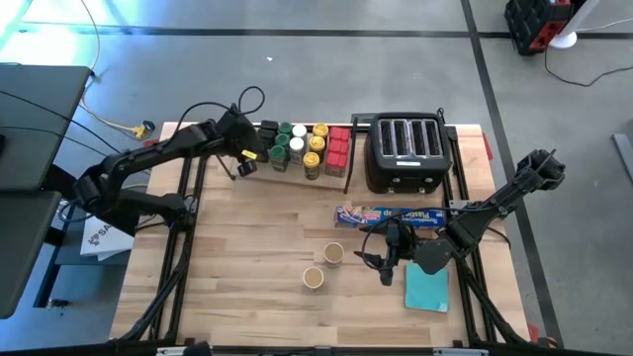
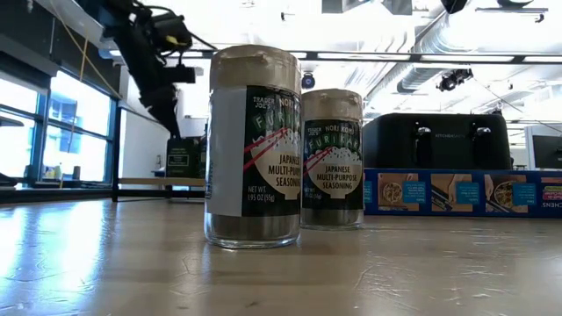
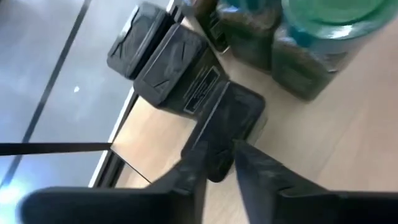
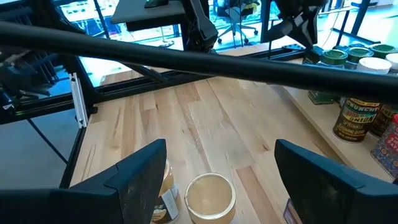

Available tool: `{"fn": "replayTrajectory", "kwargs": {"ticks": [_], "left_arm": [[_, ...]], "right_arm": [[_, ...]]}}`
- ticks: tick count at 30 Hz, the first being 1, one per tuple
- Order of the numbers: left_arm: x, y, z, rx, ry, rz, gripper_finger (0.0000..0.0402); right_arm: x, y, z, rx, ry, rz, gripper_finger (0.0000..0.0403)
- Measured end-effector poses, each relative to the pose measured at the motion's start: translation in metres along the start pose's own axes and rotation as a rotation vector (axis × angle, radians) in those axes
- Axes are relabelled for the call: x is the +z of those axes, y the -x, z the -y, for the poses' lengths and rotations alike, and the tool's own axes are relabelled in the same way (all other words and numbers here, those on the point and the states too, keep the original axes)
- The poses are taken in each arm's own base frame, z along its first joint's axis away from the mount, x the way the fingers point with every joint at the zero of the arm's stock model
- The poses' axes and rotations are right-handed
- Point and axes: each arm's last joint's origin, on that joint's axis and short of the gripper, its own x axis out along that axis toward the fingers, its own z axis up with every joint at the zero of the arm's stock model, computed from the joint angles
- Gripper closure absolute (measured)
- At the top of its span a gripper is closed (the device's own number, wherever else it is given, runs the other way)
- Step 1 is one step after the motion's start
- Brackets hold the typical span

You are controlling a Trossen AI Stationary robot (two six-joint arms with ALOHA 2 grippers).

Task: Shelf spices
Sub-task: Put the black seasoning can on the shelf aligned with the other black seasoning cans, then put the bottom gold seasoning bottle on the shelf

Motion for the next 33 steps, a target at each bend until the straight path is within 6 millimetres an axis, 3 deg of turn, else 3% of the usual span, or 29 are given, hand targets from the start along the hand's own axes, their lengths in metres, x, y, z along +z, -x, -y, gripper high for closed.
{"fn": "replayTrajectory", "kwargs": {"ticks": [6, 22, 28, 33], "left_arm": [[0.004, -0.012, 0.0, 0.035, 0.004, -0.026, 0.0396], [0.013, -0.009, 0.007, 0.028, -0.033, 0.057, 0.0399], [0.023, 0.031, 0.017, 0.094, -0.047, 0.164, 0.0399], [0.023, 0.079, 0.044, 0.0, 0.026, 0.359, 0.0399]], "right_arm": [[0.0, 0.0, 0.0, -0.001, 0.018, 0.0, 0.0107], [0.0, 0.0, 0.0, -0.003, 0.017, 0.001, 0.0107], [0.0, 0.0, 0.0, -0.002, 0.018, 0.001, 0.0107], [-0.004, -0.003, -0.003, 0.039, 0.065, -0.029, 0.0107]]}}
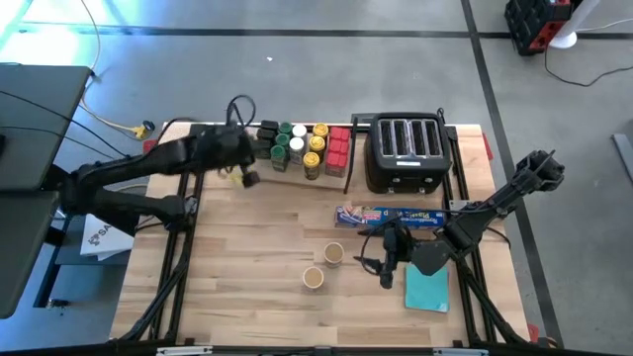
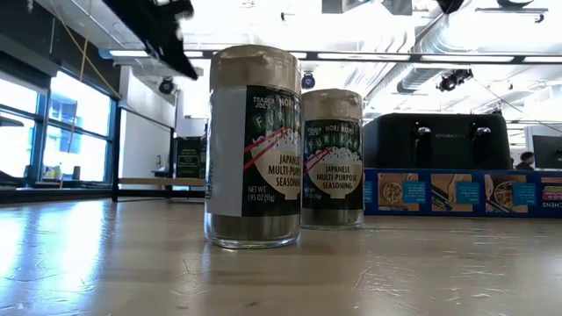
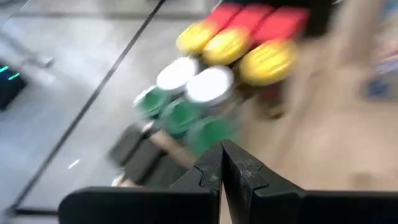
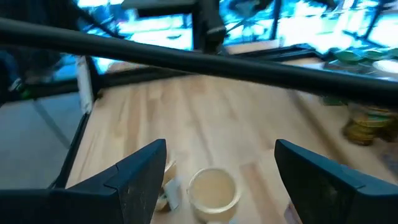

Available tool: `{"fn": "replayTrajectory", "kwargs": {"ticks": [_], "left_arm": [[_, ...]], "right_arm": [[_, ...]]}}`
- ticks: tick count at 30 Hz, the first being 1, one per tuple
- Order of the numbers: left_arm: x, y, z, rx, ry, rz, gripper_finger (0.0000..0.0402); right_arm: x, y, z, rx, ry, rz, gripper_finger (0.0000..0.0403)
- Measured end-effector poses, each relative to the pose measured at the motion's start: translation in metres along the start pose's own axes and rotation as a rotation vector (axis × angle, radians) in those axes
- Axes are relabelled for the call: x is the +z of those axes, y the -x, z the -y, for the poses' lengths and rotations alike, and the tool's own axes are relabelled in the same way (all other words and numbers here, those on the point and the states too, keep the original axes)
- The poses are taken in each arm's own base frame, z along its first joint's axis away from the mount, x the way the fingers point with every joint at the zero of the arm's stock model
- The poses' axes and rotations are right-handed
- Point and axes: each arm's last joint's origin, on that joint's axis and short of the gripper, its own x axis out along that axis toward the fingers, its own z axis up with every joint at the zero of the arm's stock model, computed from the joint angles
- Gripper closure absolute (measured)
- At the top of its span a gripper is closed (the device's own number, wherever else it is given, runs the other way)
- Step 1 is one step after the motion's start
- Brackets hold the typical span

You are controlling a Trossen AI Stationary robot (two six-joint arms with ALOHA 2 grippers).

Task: Shelf spices
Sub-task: Put the bottom gold seasoning bottle on the shelf

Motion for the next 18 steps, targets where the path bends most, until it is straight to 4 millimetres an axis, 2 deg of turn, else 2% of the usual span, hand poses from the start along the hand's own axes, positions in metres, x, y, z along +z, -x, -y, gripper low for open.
{"fn": "replayTrajectory", "kwargs": {"ticks": [4, 11, 15, 18], "left_arm": [[-0.002, 0.027, 0.039, -0.102, 0.03, 0.088, 0.0401], [-0.02, 0.057, 0.134, -0.028, 0.019, 0.225, 0.0401], [-0.029, 0.07, 0.179, -0.056, 0.104, 0.312, 0.0401], [-0.035, 0.077, 0.204, -0.092, 0.166, 0.359, 0.0401]], "right_arm": [[-0.01, -0.011, -0.007, 0.084, 0.027, -0.058, 0.0107], [-0.026, -0.051, -0.031, 0.337, 0.159, -0.03, 0.0107], [-0.016, -0.081, -0.04, 0.387, 0.207, -0.076, 0.0107], [-0.005, -0.104, -0.041, 0.374, 0.247, -0.191, 0.0107]]}}
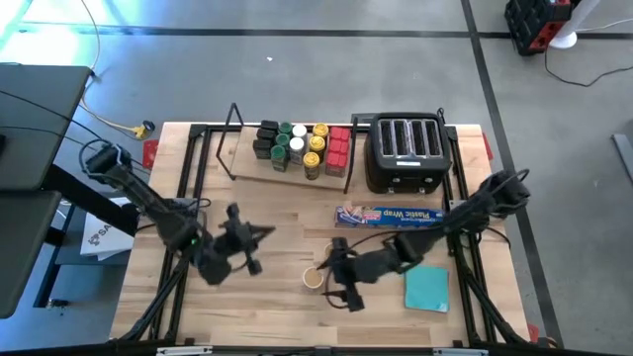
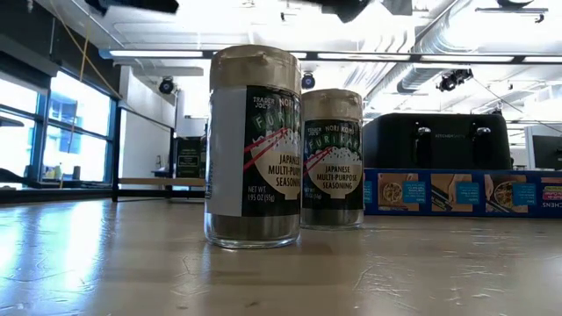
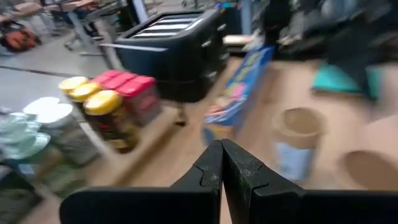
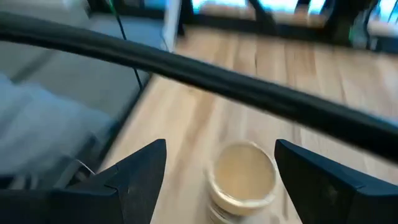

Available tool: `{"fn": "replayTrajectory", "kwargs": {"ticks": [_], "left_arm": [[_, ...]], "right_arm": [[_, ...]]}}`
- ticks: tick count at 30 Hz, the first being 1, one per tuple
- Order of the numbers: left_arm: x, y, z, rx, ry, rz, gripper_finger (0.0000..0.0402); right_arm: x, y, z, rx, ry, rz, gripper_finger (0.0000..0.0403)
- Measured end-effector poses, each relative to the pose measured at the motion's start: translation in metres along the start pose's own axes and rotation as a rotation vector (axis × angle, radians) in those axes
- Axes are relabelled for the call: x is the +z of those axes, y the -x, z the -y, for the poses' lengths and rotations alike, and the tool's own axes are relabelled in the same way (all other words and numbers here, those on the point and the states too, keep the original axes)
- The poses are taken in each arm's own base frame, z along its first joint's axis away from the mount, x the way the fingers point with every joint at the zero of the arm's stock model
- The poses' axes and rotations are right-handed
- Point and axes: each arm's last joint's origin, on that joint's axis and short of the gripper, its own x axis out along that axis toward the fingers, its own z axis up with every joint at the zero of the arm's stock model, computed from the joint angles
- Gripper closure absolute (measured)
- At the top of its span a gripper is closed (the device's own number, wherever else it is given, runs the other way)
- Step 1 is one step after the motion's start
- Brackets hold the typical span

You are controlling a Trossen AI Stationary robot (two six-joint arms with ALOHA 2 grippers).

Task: Shelf spices
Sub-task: Put the bottom gold seasoning bottle on the shelf

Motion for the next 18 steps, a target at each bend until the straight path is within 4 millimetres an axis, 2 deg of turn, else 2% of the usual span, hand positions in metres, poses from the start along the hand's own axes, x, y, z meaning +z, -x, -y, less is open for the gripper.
{"fn": "replayTrajectory", "kwargs": {"ticks": [4, 7, 12, 18], "left_arm": [[-0.006, 0.007, 0.022, -0.017, 0.091, 0.063, 0.0401], [-0.011, 0.01, 0.031, 0.022, 0.071, 0.105, 0.0401], [-0.014, 0.01, 0.034, 0.031, 0.028, 0.103, 0.0401], [-0.014, 0.009, 0.033, 0.037, -0.016, 0.102, 0.0401]], "right_arm": [[0.007, -0.021, 0.018, -0.007, -0.025, -0.173, 0.0107], [0.011, -0.03, 0.029, -0.04, -0.089, -0.237, 0.0107], [0.015, -0.036, 0.029, -0.023, -0.102, -0.246, 0.0107], [0.017, -0.036, 0.031, -0.228, -0.187, -0.187, 0.0107]]}}
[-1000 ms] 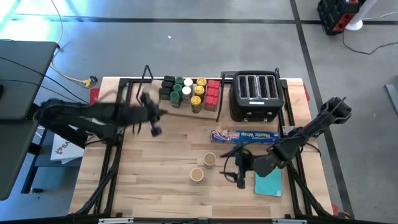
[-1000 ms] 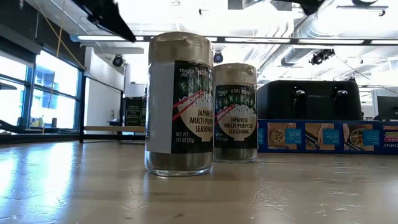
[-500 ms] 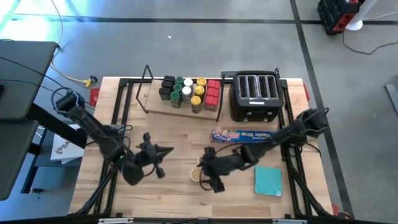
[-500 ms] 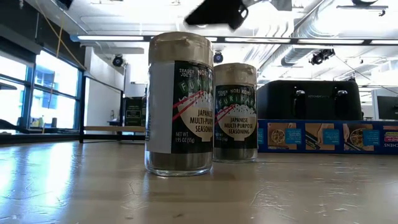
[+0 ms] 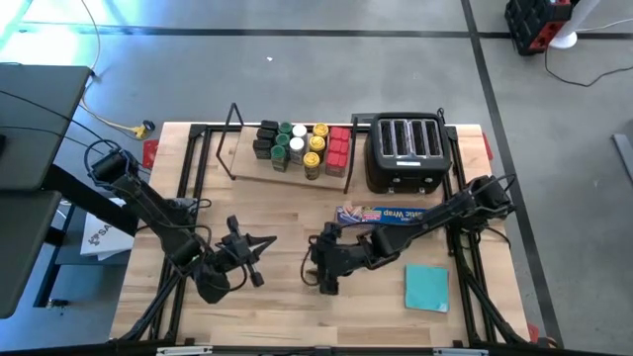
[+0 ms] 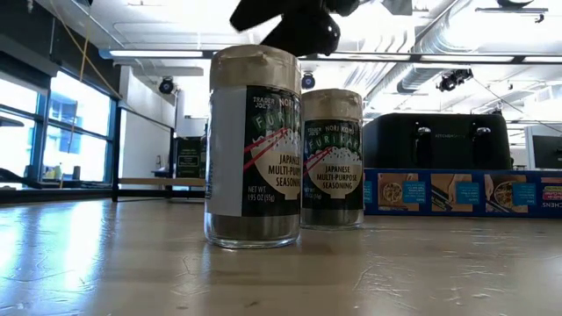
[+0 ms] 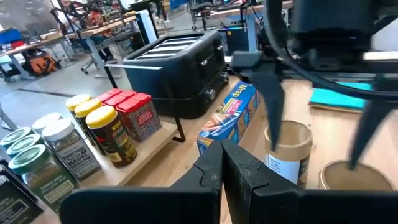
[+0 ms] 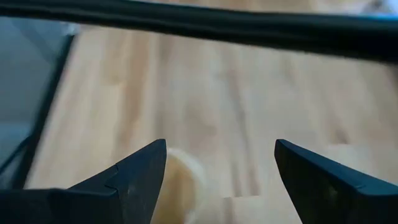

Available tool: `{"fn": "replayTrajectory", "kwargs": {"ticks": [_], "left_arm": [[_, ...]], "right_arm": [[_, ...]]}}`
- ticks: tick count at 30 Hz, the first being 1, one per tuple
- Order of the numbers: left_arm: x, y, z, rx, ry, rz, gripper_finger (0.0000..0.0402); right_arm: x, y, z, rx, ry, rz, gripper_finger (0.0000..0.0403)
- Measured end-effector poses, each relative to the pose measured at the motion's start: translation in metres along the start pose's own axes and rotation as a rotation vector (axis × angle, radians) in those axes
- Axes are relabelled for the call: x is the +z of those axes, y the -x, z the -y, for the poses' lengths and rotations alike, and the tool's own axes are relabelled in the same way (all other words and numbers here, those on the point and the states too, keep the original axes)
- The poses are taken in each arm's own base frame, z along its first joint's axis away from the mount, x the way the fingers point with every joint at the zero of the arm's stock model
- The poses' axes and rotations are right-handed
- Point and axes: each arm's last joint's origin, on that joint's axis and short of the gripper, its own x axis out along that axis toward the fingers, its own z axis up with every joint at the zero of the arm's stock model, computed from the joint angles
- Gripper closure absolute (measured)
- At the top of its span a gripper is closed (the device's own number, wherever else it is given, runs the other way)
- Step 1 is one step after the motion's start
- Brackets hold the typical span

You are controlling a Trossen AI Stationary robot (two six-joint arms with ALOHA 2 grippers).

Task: Shelf spices
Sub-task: Put the bottom gold seasoning bottle on the shelf

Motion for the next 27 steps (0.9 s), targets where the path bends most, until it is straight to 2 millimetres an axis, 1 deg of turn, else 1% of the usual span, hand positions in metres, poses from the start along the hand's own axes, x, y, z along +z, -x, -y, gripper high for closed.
{"fn": "replayTrajectory", "kwargs": {"ticks": [2, 3, 5, 7, 9, 13, 15, 17, 18, 20, 25, 27], "left_arm": [[0.0, 0.0, 0.0, 0.001, -0.003, 0.0, 0.0401], [0.0, 0.0, 0.0, 0.001, -0.004, 0.0, 0.0401], [0.0, 0.0, 0.0, 0.001, -0.005, 0.0, 0.0401], [0.0, 0.0, 0.0, 0.001, -0.01, 0.0, 0.0401], [0.0, 0.0, 0.0, 0.001, -0.01, 0.0, 0.0401], [0.0, 0.0, 0.0, 0.001, -0.007, 0.0, 0.0401], [0.0, 0.0, 0.0, 0.0, -0.006, 0.0, 0.0401], [0.0, 0.0, 0.0, 0.0, -0.002, 0.0, 0.0401], [0.0, 0.0, 0.0, 0.0, -0.001, 0.0, 0.0401], [0.0, 0.0, 0.0, 0.0, -0.002, 0.0, 0.0401], [0.0, 0.0, 0.0, 0.0, -0.001, 0.0, 0.0401], [0.0, 0.0, 0.0, 0.0, -0.001, 0.0, 0.0401]], "right_arm": [[0.0, 0.0, 0.001, -0.028, -0.012, 0.01, 0.0107], [0.001, 0.0, 0.0, 0.001, 0.001, 0.006, 0.0107], [0.002, 0.0, -0.004, 0.118, 0.049, -0.003, 0.0113], [0.004, 0.001, -0.008, 0.205, 0.088, 0.01, 0.0134], [0.003, 0.001, -0.01, 0.251, 0.12, 0.005, 0.0172], [0.001, 0.0, -0.005, 0.263, 0.131, -0.031, 0.0292], [-0.001, -0.004, -0.002, 0.276, 0.129, -0.055, 0.0346], [-0.005, -0.011, 0.0, 0.315, 0.125, -0.092, 0.0385], [-0.007, -0.015, 0.0, 0.341, 0.123, -0.106, 0.0394], [-0.011, -0.023, 0.0, 0.365, 0.12, -0.128, 0.0394], [-0.013, -0.034, 0.002, 0.356, 0.112, -0.118, 0.0399], [-0.012, -0.039, 0.007, 0.343, 0.107, -0.107, 0.0401]]}}
